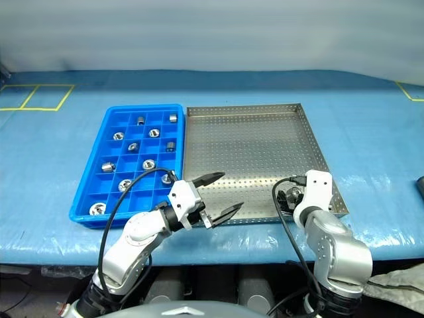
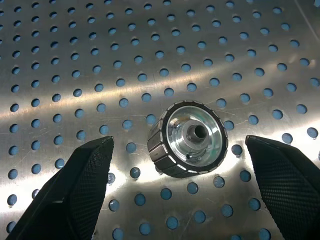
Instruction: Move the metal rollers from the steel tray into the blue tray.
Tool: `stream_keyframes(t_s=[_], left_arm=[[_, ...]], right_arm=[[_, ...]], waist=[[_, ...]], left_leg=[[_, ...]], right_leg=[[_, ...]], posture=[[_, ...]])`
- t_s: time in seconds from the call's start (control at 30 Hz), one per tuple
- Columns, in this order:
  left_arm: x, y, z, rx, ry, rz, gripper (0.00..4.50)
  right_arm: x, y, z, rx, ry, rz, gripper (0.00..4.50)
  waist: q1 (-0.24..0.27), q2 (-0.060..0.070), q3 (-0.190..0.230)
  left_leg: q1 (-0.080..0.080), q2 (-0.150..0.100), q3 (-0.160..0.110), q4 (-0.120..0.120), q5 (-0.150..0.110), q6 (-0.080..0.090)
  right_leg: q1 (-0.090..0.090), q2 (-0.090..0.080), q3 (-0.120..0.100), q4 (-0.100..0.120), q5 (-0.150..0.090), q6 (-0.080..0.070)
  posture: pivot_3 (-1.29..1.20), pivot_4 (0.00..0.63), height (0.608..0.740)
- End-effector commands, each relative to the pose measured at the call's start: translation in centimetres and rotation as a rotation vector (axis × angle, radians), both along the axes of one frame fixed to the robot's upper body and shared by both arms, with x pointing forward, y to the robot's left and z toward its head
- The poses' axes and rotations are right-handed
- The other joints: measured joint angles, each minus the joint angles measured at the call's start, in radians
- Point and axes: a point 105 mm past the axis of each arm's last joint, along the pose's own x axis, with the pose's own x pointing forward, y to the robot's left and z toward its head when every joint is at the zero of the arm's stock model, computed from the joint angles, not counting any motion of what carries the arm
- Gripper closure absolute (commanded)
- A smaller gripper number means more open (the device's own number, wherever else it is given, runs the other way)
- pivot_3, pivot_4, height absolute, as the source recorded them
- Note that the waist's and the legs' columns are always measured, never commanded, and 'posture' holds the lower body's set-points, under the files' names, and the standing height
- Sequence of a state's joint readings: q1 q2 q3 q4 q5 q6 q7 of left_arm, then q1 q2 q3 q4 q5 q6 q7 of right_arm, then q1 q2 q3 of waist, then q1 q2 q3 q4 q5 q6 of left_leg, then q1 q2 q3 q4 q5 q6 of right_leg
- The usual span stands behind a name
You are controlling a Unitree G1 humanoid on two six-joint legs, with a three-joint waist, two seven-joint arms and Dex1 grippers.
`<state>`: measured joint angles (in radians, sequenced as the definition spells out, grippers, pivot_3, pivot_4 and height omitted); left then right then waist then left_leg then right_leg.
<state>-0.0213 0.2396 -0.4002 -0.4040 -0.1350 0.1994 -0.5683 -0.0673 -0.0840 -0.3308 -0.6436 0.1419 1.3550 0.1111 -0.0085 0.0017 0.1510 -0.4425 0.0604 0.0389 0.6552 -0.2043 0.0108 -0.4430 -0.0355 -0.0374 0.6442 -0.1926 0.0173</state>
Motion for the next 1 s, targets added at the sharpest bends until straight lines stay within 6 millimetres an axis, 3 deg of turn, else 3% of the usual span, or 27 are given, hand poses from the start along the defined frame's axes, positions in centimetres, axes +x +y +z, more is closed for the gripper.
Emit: stream_keyframes(t_s=[0.03, 0.07, 0.23, 0.3, 0.6, 0.73, 1.0], left_arm=[[-0.3, -0.1, 1.9, -0.035, -0.059, -0.002, 0.00], [-0.3, 0.0, 1.9, -0.035, -0.060, -0.001, 0.00], [-0.3, 0.1, 2.1, -0.036, -0.060, 0.009, 0.00], [-0.3, 0.1, 2.2, -0.037, -0.064, 0.014, 0.00], [0.5, 1.0, 2.9, -0.066, -0.083, 0.144, 0.00], [1.3, 2.1, 3.2, -0.100, -0.074, 0.277, 0.00], [1.5, 5.2, 3.5, -0.093, -0.127, 0.516, 0.00]], right_arm=[[0.5, -0.3, 0.6, -0.005, -0.043, -0.012, 0.42], [0.6, -0.3, 0.5, -0.007, -0.043, -0.014, 0.57], [0.6, -0.3, 0.4, -0.014, -0.044, -0.009, 2.25], [0.6, -0.2, 0.7, -0.018, -0.051, 0.003, 2.71], [2.3, 4.3, 4.7, -0.048, -0.201, 0.203, 2.73], [3.7, 7.4, 7.0, -0.077, -0.288, 0.354, 2.73], [5.9, 12.7, 9.0, -0.090, -0.360, 0.598, 2.73]], waist=[[-0.001, 0.000, 0.000], [-0.001, 0.000, 0.000], [0.001, 0.000, 0.000], [0.002, -0.001, 0.000], [0.007, -0.001, 0.000], [0.023, -0.001, 0.000], [0.060, -0.003, 0.002]], left_leg=[[0.000, 0.000, 0.000, 0.000, 0.000, 0.000], [0.000, 0.000, 0.000, 0.000, 0.000, 0.000], [0.001, 0.000, 0.000, 0.001, 0.000, 0.000], [0.001, 0.000, 0.000, 0.001, 0.000, 0.000], [0.001, 0.000, -0.001, 0.000, 0.000, 0.000], [0.001, 0.000, -0.001, 0.000, 0.000, 0.000], [0.000, 0.000, 0.002, 0.000, 0.000, 0.000]], right_leg=[[0.000, 0.000, 0.000, 0.000, 0.000, 0.000], [0.000, 0.000, 0.000, 0.000, 0.000, 0.000], [0.001, 0.000, 0.000, 0.000, 0.000, 0.000], [0.002, 0.000, 0.000, 0.000, 0.000, 0.000], [0.000, 0.002, 0.001, 0.000, 0.000, 0.000], [0.000, 0.002, 0.001, 0.000, 0.000, 0.000], [0.000, 0.002, 0.000, 0.000, 0.000, 0.000]], posture=[[0.06, 0.150, 0.740], [0.08, 0.150, 0.740], [0.09, 0.150, 0.740], [0.09, 0.150, 0.740], [0.13, 0.150, 0.740], [0.17, 0.150, 0.740], [0.26, 0.150, 0.740]])
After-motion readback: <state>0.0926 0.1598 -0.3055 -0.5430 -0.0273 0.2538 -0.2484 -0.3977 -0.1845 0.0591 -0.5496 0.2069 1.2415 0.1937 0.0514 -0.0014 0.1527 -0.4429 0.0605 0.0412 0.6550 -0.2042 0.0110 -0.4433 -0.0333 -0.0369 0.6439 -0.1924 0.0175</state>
